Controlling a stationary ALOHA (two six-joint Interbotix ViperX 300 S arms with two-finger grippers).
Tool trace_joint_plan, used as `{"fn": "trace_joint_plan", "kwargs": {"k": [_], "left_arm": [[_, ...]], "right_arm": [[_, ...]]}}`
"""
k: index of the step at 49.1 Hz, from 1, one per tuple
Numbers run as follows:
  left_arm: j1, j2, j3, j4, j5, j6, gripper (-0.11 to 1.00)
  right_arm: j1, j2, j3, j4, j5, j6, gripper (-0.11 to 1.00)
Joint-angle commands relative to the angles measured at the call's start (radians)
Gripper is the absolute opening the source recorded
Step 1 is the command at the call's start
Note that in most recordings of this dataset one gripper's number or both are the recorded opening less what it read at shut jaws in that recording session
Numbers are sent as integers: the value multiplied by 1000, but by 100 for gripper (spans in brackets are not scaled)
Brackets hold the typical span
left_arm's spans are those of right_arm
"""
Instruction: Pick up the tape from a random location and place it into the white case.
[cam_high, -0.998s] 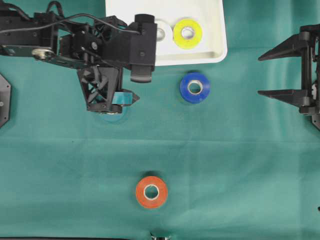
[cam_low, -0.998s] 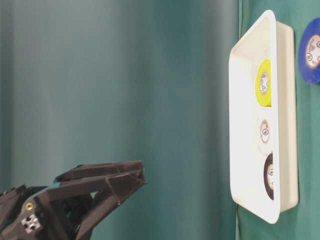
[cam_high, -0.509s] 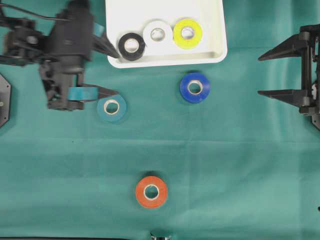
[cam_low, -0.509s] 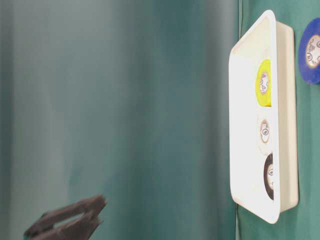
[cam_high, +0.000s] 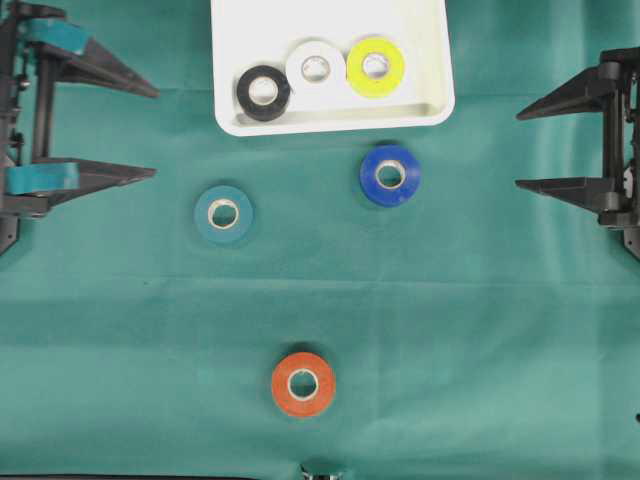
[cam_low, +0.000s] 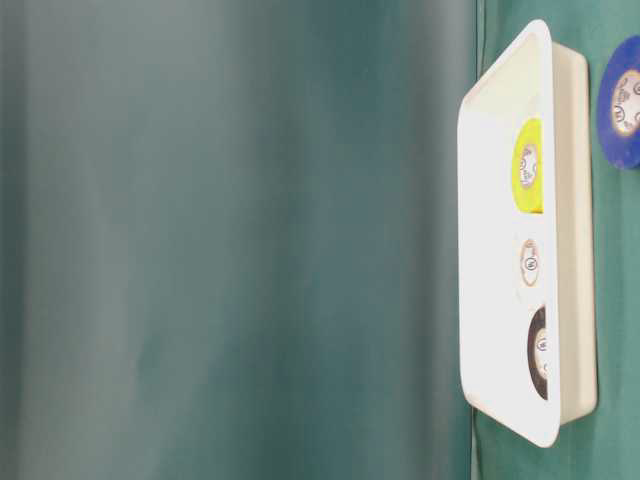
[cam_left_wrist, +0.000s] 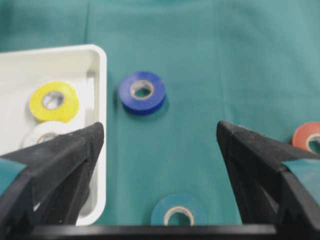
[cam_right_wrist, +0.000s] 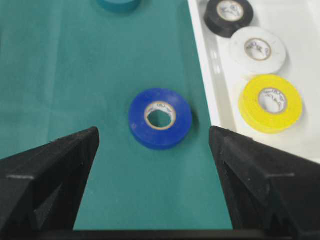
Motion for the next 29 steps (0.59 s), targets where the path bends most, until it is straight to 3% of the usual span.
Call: {"fn": "trace_joint_plan", "kwargs": {"k": [1, 29], "left_arm": [[2, -25, 14, -5, -26, -2, 100], [3, -74, 189, -6, -216, -2, 100]], "right_arm": [[-3, 3, -23, -3, -9, 0, 86], [-5, 5, -20, -3, -17, 0, 86]]}}
